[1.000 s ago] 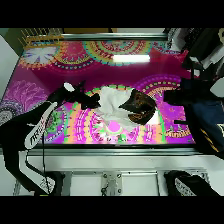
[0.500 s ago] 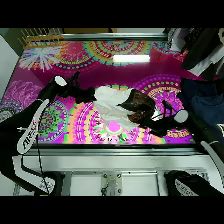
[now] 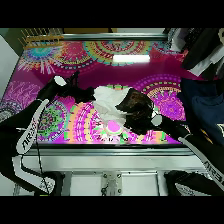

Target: Fold the clothes and pants, and hang the long-sleeved shirts on hangers.

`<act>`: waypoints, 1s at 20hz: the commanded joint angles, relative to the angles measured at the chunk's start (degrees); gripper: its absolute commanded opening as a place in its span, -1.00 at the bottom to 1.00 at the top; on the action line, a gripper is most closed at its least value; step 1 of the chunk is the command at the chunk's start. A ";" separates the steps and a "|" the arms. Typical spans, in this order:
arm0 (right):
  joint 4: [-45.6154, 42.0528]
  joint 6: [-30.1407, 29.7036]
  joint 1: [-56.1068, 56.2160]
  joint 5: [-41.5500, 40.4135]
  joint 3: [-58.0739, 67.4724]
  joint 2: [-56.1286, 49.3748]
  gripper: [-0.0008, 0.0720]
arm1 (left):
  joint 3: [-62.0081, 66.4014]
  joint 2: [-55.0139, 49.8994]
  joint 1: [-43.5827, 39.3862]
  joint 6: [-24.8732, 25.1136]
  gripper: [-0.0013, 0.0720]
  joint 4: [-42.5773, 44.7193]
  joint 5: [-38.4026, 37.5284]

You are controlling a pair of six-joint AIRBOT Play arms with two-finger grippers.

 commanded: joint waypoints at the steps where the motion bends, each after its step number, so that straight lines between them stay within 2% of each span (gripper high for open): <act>1: -0.70 0.04 2.23 -2.34 2.69 -3.23 -0.25 | 0.04 0.02 0.04 -0.04 -0.94 0.07 0.09; 2: -3.58 0.07 2.21 -2.14 3.41 -3.15 -0.95 | 0.04 0.09 0.20 -0.04 -0.94 0.09 0.09; 4: -14.12 0.09 0.92 2.71 6.29 -1.29 -0.95 | 0.07 1.57 1.57 -0.04 -0.94 0.04 0.17; 7: -35.52 0.07 -4.72 20.33 15.04 6.99 -0.95 | 0.83 9.66 6.34 -0.02 -0.94 0.04 1.95; 9: -43.01 -2.51 -9.16 29.09 22.38 14.56 -0.95 | 3.89 16.48 9.38 -0.02 -0.94 0.00 1.49; 11: -43.10 -5.75 -13.40 32.87 29.16 21.94 -0.95 | 7.93 23.58 11.04 -0.02 -0.94 0.00 1.49; 14: -43.10 -5.95 -17.99 33.33 37.18 30.73 -0.95 | 14.67 33.24 11.52 -0.02 -0.94 0.04 1.53; 18: -43.15 -5.92 -22.12 32.89 45.09 37.73 -0.95 | 21.44 44.24 11.50 0.00 -0.94 0.24 1.79; 20: -43.12 -5.90 -23.96 32.46 47.93 39.63 -0.95 | 23.32 48.98 11.47 -0.04 -0.94 3.37 1.70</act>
